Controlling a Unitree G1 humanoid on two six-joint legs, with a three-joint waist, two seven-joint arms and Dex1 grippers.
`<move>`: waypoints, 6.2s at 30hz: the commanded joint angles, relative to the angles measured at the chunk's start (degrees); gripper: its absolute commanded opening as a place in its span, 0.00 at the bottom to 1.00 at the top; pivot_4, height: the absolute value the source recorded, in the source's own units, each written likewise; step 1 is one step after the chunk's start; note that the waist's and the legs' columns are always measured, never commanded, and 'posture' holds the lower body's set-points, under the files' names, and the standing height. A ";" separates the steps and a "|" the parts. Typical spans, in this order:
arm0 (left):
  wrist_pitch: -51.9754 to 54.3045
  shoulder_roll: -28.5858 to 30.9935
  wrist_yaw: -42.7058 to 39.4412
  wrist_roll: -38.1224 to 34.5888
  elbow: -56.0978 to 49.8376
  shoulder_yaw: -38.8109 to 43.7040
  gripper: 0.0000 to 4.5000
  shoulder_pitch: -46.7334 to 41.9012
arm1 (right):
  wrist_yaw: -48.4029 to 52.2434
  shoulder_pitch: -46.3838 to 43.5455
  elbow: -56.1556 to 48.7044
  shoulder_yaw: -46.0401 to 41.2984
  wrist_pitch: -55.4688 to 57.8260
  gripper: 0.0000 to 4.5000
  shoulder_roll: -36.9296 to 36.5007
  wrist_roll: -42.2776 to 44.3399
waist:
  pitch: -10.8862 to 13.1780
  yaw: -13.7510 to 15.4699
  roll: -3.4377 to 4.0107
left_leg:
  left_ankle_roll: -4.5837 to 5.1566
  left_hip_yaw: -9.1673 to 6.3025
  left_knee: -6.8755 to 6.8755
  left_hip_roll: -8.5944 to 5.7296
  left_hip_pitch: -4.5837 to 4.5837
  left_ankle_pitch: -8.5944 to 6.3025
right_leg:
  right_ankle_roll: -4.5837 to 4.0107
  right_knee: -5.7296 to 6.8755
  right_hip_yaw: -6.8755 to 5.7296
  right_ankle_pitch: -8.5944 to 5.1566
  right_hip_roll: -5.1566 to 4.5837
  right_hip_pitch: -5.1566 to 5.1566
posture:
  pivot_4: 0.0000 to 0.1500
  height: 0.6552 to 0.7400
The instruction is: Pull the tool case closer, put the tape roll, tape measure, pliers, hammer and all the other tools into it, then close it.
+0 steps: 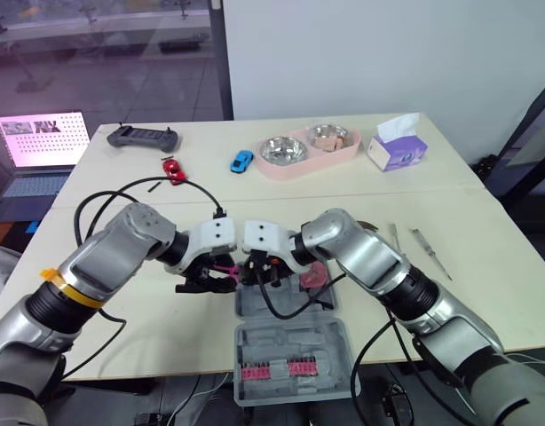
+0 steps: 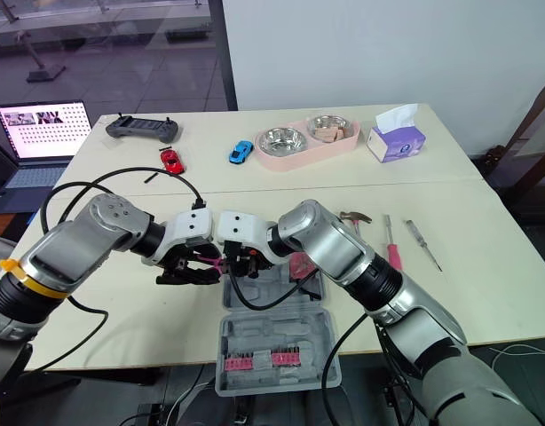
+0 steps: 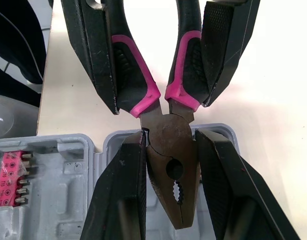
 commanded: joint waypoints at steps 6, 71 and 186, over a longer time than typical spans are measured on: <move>-7.48 -1.54 -0.94 -2.37 2.36 6.93 1.00 1.51 | -1.25 0.12 -0.11 1.83 -1.46 0.21 -0.59 -2.30 | -0.02 -0.11 -0.01 | -0.03 0.00 0.01 0.00 0.00 0.02 | 0.00 0.01 0.01 0.00 0.00 -0.01 | 1.00 0.97; -35.05 -7.73 1.07 -15.98 5.26 35.70 1.00 36.31 | 4.43 -0.80 -8.01 8.24 5.59 0.21 -14.09 -5.05 | -0.06 0.15 0.02 | 0.28 0.05 -0.01 0.08 0.02 -0.17 | -0.18 -0.07 -0.02 0.12 -0.06 -0.03 | 1.00 0.97; -34.14 -5.12 1.40 -15.14 2.38 36.14 0.89 42.46 | -4.70 46.91 -27.63 -33.10 -12.85 0.00 -17.61 17.53 | -0.99 1.76 0.20 | 0.52 -0.05 -0.21 0.09 0.97 -0.85 | -0.20 -0.30 0.02 -0.89 -0.26 1.08 | 1.00 0.97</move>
